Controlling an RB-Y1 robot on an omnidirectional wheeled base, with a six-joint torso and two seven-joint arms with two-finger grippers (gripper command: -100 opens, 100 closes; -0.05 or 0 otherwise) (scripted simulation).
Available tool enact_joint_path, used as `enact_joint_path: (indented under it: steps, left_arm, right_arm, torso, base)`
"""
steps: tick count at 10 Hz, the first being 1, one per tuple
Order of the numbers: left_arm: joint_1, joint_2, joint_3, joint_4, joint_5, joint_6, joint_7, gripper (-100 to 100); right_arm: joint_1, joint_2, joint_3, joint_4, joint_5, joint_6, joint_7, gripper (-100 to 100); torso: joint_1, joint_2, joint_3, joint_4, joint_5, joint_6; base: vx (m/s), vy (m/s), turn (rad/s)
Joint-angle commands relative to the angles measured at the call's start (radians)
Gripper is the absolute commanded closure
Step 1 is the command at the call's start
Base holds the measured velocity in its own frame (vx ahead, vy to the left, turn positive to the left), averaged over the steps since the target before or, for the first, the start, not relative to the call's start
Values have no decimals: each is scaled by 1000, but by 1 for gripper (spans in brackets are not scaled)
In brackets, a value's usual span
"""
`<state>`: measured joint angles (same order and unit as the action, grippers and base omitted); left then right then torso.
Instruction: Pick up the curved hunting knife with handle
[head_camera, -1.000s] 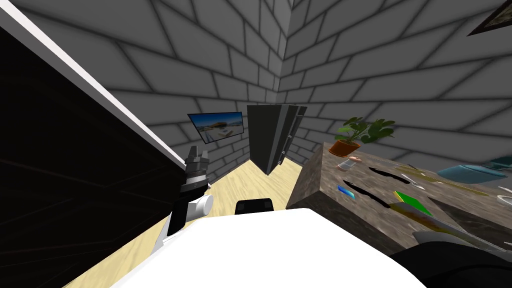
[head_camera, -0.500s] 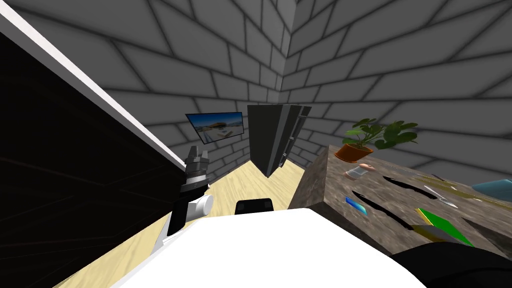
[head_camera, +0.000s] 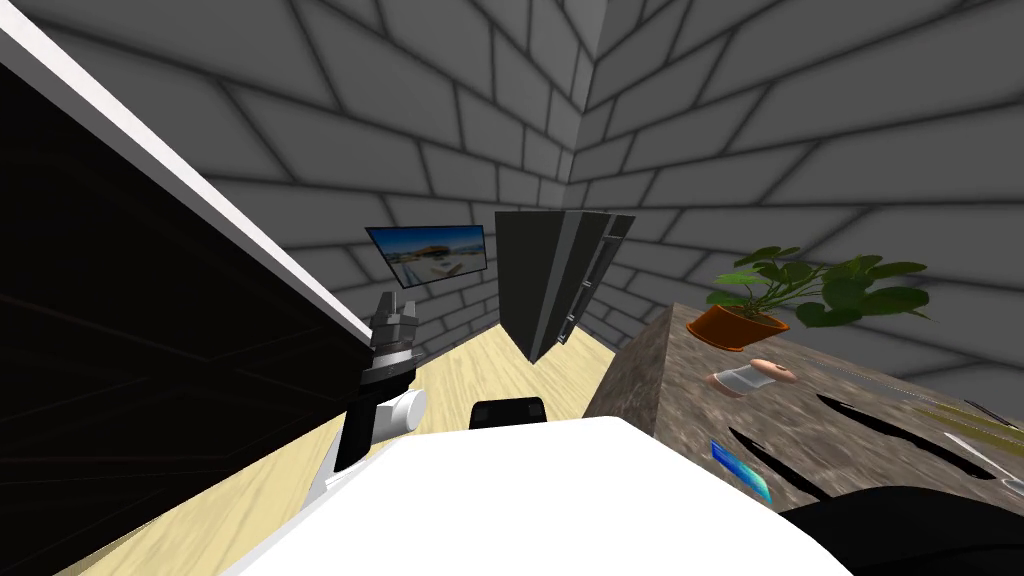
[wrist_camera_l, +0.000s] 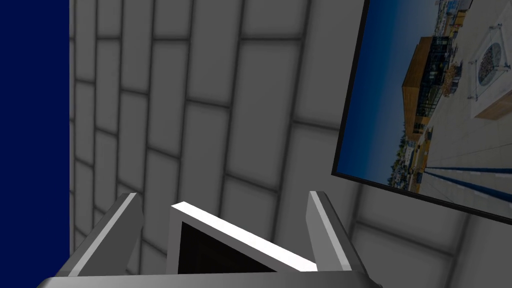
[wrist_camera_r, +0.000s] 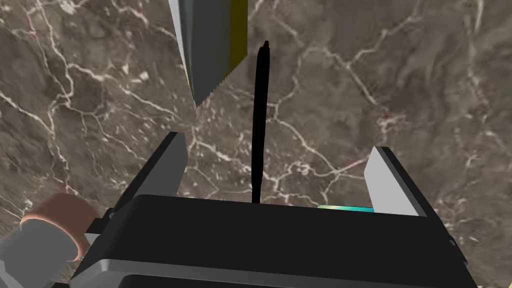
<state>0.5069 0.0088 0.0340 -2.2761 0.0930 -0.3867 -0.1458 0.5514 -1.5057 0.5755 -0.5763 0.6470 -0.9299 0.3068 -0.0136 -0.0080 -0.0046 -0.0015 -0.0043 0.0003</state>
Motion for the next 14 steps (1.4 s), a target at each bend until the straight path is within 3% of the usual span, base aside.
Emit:
enact_joint_path:
  steps: [1,2,4,5,6,7,8,9,13,14]
  left_arm:
    - [0,0,0,0,0,0,0,0]
    - [0,0,0,0,0,0,0,0]
    - [0,0,0,0,0,0,0,0]
    - [0,0,0,0,0,0,0,0]
    - [0,0,0,0,0,0,0,0]
    - [0,0,0,0,0,0,0,0]
    - [0,0,0,0,0,0,0,0]
    - [0,0,0,0,0,0,0,0]
    - [0,0,0,0,0,0,0,0]
    - [0,0,0,0,0,0,0,0]
  right_arm:
    - [-11,34,11,-18,4,-13,10,-100]
    - [-11,34,11,-1,4,-13,10,-100]
    - [-4,29,9,-22,1,-11,9,-100]
    - [-3,29,9,-25,0,-8,7,0]
    - [-5,59,13,-19,6,14,11,-100]
    - [-6,77,16,-16,9,28,14,-100]
    - [-21,74,18,-1,14,11,15,-100]
    - [-22,77,19,2,16,13,16,100]
    - [-22,77,20,1,15,11,15,100]
    - [-22,77,20,1,16,11,15,0]
  torso:
    - [0,0,0,0,0,0]
    - [3,1,0,0,0,0]
    - [12,7,4,2,3,1]
    - [14,8,5,2,4,1]
    - [14,9,5,2,4,1]
    - [13,9,5,2,3,1]
    - [12,9,5,2,3,1]
    - [13,9,5,2,4,1]
    - [11,9,5,2,3,0]
    - [11,9,5,2,3,0]
  base:
    - [110,-145,78]
    - [49,-80,25]
    - [-1,-10,-4]
    - [0,0,0]
    - [4,-21,70]
    - [2,-36,72]
    - [0,-16,13]
    - [0,0,0]
    - [0,1,-3]
    - [0,0,0]
